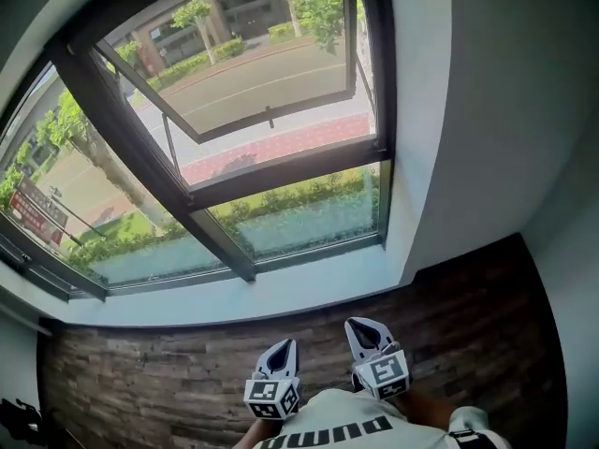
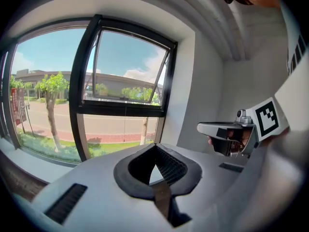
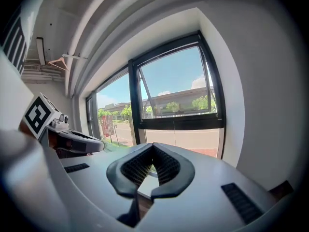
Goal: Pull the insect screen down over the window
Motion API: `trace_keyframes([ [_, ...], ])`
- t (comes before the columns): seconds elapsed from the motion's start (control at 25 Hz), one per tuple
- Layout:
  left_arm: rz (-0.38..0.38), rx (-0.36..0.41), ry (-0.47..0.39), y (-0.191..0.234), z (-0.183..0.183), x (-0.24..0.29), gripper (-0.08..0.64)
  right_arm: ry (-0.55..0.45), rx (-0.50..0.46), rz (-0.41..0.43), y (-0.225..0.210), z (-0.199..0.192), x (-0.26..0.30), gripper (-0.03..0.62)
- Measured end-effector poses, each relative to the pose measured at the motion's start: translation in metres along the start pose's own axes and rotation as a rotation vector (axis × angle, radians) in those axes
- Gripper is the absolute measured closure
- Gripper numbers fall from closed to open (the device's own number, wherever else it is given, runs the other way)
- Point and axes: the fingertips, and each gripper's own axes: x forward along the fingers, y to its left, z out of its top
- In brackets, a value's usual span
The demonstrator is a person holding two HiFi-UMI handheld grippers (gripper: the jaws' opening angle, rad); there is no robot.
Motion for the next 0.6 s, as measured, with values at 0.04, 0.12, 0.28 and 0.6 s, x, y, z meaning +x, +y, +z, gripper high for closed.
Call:
trace_keyframes([
  [0.04,0.005,0.002,-0.014,0.0,-0.002,-0.012,0.548,-0.008,0.0,0.003,0.01,0.0,-0.007,0.586],
  [0.12,0.011,0.005,-0.042,0.001,-0.008,-0.04,0.548,-0.009,-0.014,0.006,0.034,-0.003,-0.021,0.586],
  [0.28,0.037,0.032,-0.067,0.006,-0.041,-0.113,0.546,0.033,-0.048,-0.011,0.093,-0.018,-0.06,0.586],
  [0.6,0.032,-0.001,-0.045,0.032,-0.124,-0.241,0.548,0.09,-0.015,-0.019,0.226,-0.059,-0.14,0.585],
])
